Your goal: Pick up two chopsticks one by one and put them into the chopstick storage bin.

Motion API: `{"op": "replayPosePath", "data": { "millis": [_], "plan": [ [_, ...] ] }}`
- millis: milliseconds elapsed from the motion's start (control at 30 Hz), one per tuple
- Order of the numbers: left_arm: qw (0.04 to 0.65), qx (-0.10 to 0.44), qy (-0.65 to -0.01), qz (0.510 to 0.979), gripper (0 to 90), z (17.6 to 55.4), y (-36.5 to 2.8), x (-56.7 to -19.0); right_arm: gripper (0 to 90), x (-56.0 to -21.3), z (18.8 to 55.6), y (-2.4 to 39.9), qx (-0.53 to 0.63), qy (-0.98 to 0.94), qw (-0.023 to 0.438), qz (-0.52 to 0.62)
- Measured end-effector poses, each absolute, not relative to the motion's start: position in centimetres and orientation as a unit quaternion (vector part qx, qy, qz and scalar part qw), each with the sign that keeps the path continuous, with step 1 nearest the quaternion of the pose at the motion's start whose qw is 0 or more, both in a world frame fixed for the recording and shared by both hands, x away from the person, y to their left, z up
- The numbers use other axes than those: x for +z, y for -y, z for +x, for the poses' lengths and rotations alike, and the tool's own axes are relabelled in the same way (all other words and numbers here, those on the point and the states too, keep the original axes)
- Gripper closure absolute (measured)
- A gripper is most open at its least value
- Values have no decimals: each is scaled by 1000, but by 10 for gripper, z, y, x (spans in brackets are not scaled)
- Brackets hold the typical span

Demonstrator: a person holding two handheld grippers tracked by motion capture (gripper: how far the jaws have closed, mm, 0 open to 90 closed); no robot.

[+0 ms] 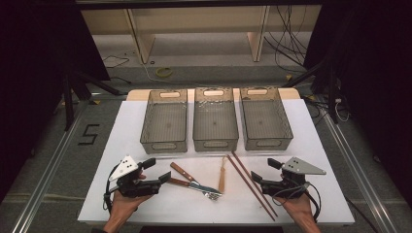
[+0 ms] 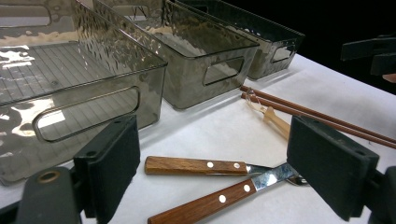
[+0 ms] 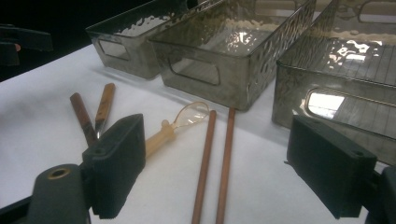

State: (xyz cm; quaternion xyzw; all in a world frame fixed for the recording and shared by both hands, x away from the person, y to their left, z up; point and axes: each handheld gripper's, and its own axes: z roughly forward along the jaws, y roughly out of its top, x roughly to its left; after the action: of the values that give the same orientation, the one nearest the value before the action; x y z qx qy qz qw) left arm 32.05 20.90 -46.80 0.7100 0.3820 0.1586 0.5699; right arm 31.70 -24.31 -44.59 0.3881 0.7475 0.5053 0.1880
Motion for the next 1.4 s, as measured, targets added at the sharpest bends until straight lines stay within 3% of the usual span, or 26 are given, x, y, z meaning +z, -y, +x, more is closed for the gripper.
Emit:
{"op": "replayPosePath", "data": {
  "millis": [833,1400],
  "plan": [
    [569,160,-384,709,167,321,-209,-469,270,-421,339,236,422,-800,176,390],
    [568,163,-382,711,166,321,-209,-468,369,-417,376,210,246,-885,114,379]
  ]
}}
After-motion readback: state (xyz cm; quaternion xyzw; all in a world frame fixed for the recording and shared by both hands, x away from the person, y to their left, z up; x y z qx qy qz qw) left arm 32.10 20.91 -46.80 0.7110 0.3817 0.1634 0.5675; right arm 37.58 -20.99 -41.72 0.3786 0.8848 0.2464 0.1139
